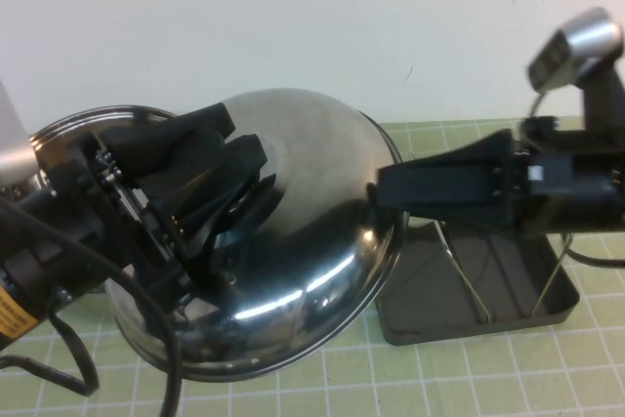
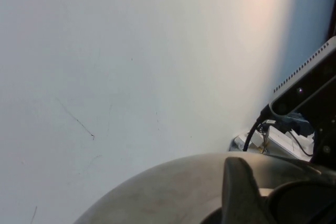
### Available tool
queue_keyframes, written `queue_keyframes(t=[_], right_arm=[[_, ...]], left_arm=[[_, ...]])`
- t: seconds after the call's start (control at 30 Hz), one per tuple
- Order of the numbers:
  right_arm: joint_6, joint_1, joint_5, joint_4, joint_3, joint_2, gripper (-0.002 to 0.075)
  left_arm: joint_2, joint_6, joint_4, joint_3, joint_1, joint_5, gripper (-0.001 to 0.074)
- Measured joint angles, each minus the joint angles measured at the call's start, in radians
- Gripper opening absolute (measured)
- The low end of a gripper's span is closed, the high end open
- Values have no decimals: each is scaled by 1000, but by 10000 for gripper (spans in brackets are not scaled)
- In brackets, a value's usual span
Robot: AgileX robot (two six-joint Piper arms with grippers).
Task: Put pot lid on rack
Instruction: Hand over the pot lid
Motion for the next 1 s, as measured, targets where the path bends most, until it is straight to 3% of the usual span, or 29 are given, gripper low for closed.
queue_keyframes(t=[0.23,0.33,0.43,0.57,0.8,1.0], right_arm=[[-3,124,-8,0,-162,106,484],[-18,150,-3,7,-208,136,377],[-25,165,13,9,-230,140,214],[-40,167,13,-1,-231,142,214],[-129,174,-32,-16,-232,143,189],[-167,96,-54,-18,-232,70,170]], left_arm=[[0,32,2,0,0,-3,309],[0,48,9,0,0,-7,309],[0,48,2,0,2,17,310],[0,43,-2,0,2,29,320],[0,18,-22,0,0,63,601],[0,17,-43,0,43,71,648]])
